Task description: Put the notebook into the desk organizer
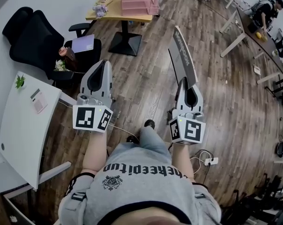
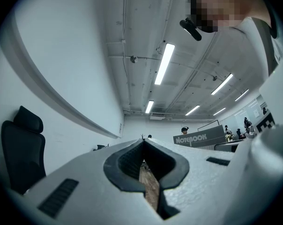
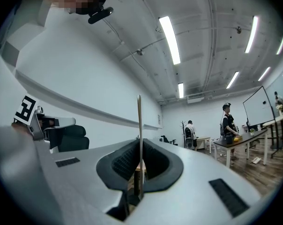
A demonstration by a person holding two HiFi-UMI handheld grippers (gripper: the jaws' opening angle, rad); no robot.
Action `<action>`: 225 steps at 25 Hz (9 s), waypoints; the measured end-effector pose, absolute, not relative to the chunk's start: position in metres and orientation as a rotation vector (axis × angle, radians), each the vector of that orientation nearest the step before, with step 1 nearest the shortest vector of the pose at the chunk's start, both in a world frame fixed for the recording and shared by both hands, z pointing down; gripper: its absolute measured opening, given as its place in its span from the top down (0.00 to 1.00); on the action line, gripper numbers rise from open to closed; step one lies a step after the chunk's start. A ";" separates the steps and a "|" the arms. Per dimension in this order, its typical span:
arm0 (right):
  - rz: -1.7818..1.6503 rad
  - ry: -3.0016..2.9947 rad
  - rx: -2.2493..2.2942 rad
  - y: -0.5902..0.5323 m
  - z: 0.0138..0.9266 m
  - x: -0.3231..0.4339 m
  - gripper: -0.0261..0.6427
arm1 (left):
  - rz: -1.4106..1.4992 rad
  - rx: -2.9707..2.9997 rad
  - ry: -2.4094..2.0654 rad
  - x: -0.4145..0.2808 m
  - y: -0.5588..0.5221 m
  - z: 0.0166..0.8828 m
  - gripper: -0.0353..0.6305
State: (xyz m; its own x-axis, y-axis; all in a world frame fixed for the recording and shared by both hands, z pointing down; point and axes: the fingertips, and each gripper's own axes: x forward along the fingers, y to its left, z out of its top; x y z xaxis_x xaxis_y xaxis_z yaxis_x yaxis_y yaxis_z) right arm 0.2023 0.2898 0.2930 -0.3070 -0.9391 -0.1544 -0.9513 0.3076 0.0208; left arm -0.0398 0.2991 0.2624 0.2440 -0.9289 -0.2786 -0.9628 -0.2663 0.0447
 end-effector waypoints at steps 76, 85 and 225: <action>0.188 2.519 -1.673 -0.273 0.289 0.060 0.95 | 0.366 -2.337 1.838 -0.159 -0.249 0.256 0.94; 0.312 2.586 -1.721 -0.305 0.299 0.026 0.95 | 0.375 -2.373 1.806 -0.187 -0.290 0.260 0.94; 1.042 3.875 -1.170 -0.484 0.536 -0.095 0.77 | 0.210 -2.377 2.071 -0.310 -0.320 0.351 0.94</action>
State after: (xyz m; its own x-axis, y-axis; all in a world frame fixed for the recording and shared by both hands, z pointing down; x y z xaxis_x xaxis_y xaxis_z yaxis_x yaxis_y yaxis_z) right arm -0.0952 -0.4838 0.5360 -0.3898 -0.6061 0.6933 -0.1768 0.7881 0.5896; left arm -0.3099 -0.3196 0.3512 0.1318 -0.9873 -0.0884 -0.9850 -0.1405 0.1003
